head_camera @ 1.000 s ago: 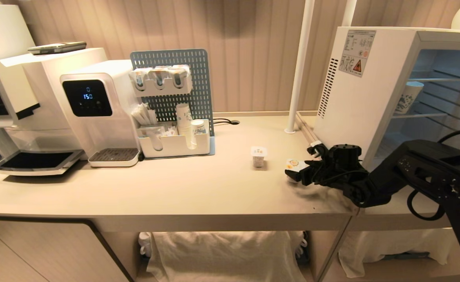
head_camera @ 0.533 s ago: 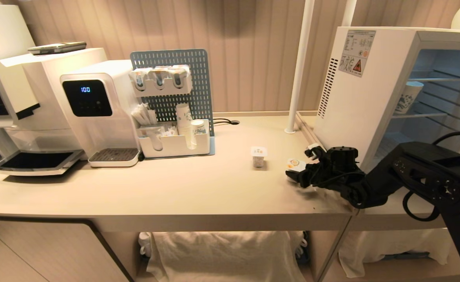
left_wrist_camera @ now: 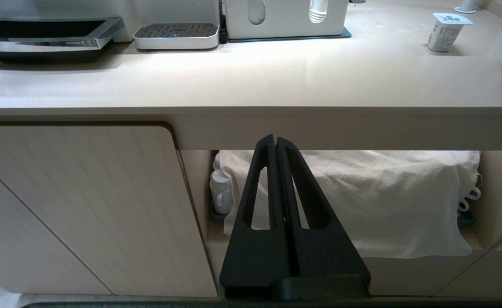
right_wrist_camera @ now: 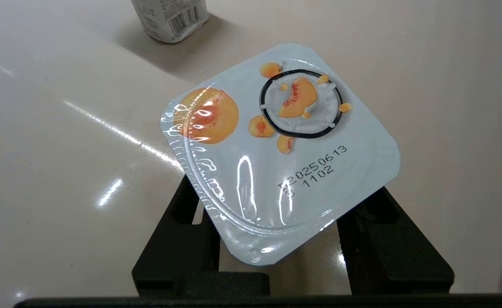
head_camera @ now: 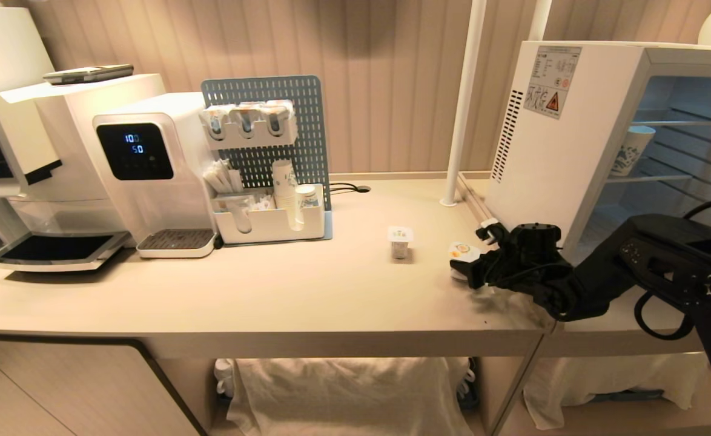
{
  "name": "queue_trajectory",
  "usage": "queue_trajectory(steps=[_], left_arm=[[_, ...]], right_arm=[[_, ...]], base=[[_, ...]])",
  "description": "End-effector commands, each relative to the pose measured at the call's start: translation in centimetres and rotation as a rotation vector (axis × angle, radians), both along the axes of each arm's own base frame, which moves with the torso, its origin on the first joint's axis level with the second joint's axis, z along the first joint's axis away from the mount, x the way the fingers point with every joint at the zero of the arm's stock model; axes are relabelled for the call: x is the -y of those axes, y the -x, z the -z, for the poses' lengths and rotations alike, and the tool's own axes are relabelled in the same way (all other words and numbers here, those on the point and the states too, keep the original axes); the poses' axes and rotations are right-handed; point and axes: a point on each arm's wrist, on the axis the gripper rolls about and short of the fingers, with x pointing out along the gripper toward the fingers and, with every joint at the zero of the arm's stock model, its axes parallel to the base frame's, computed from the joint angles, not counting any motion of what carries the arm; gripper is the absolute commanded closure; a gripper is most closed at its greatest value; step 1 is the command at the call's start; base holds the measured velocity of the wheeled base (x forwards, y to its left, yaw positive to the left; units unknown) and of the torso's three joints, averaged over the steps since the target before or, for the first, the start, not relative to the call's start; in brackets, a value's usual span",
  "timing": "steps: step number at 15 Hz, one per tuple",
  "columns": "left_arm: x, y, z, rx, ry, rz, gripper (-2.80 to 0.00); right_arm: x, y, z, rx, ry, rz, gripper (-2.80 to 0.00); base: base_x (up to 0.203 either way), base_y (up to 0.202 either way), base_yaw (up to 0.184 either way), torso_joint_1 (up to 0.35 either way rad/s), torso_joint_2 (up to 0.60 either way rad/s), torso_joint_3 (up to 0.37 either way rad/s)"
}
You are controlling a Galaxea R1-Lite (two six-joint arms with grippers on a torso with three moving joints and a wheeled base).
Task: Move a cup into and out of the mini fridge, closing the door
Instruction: Put the yoghurt in the freezer
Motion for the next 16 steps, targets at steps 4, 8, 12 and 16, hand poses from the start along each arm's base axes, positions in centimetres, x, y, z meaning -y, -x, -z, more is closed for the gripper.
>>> queue_trajectory(steps=[4, 8, 12, 16], left_arm=[[0.0, 0.0, 0.0, -0.001, 0.006, -0.002, 0.00], [0.0, 0.0, 0.0, 0.000, 0.008, -0.002, 0.00], [0.0, 0.0, 0.0, 0.000, 0.006, -0.002, 0.00], [0.0, 0.0, 0.0, 0.000, 0.007, -0.002, 0.00]], right_arm=[[1.8, 6.5, -10.0, 0.131, -0.017, 0.041, 0.00], [3.8, 16.6, -18.1, 0.305, -0.021, 0.222, 0.00], [5.5, 32.0, -24.1, 0.502, -0.052, 0.485, 0.00], [8.0, 45.5, -22.7, 0.587, -0.060, 0.799, 0.00]], base=[[0.000, 0.000, 0.000, 0.000, 0.00, 0.000], [0.000, 0.000, 0.000, 0.000, 0.00, 0.000], [0.000, 0.000, 0.000, 0.000, 0.00, 0.000], [0.000, 0.000, 0.000, 0.000, 0.00, 0.000]])
